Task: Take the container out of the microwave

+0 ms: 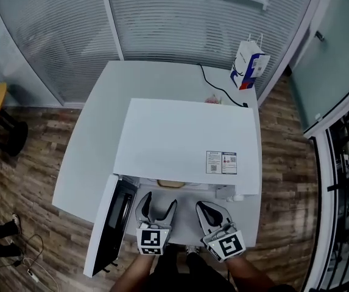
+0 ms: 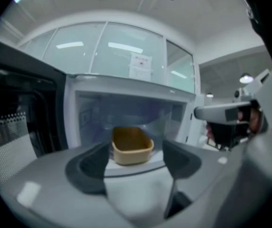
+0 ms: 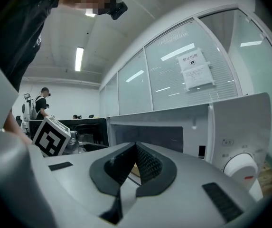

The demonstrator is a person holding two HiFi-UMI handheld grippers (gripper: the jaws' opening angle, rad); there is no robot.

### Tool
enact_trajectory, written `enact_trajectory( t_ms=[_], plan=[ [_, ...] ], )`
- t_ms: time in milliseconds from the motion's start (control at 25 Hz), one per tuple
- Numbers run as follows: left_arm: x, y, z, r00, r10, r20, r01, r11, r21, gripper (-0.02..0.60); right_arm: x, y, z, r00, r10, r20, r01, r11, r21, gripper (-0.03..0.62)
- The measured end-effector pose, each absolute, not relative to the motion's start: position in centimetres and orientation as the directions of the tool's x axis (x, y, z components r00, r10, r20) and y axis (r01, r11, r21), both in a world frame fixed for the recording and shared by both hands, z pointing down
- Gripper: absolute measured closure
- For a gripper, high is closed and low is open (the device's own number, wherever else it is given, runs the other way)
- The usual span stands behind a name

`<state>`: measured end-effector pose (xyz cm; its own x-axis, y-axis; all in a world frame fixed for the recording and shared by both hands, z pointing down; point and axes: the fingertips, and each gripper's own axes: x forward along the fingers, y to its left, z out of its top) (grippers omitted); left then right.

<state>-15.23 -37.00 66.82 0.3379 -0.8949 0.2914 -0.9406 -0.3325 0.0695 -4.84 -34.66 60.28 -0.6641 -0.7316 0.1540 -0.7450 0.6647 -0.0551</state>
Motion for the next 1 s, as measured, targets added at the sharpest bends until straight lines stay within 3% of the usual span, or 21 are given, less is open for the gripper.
enact_trajectory(
  t_ms=[160, 400, 840, 880, 920, 1000],
  plan=[
    [-15.6, -38.7, 69.2, 0.306, -0.888, 0.343, -0.951, -0.302, 0.065, 0.123, -4.7, -34.6, 61.9, -0.643, -0.746, 0.173, -0.764, 0.641, -0.076, 0.595],
    [-14.3, -41.3, 71.7, 0.303, -0.866, 0.397, -0.95, -0.307, 0.055, 0.044, -4.9, -34.3, 63.9, -0.627, -0.75, 0.208, -0.777, 0.621, -0.102, 0.595],
    [-13.0, -43.8, 73.1, 0.247, -0.886, 0.394, -0.963, -0.269, -0.001, 0.044, -4.0, -34.9, 65.0, -0.593, -0.774, 0.221, -0.804, 0.583, -0.114, 0.595],
    [-13.2, -43.9, 73.0, 0.236, -0.894, 0.382, -0.966, -0.259, -0.009, 0.054, -4.0, -34.9, 65.0, -0.591, -0.776, 0.22, -0.806, 0.581, -0.114, 0.595],
    [-13.4, -43.8, 72.8, 0.23, -0.9, 0.37, -0.967, -0.254, -0.016, 0.113, -3.9, -34.9, 64.9, -0.59, -0.777, 0.22, -0.806, 0.581, -0.113, 0.595],
    [-13.5, -43.7, 72.6, 0.232, -0.904, 0.36, -0.966, -0.258, -0.026, 0.127, -3.7, -34.7, 64.8, -0.588, -0.779, 0.218, -0.808, 0.579, -0.11, 0.595]
  ],
)
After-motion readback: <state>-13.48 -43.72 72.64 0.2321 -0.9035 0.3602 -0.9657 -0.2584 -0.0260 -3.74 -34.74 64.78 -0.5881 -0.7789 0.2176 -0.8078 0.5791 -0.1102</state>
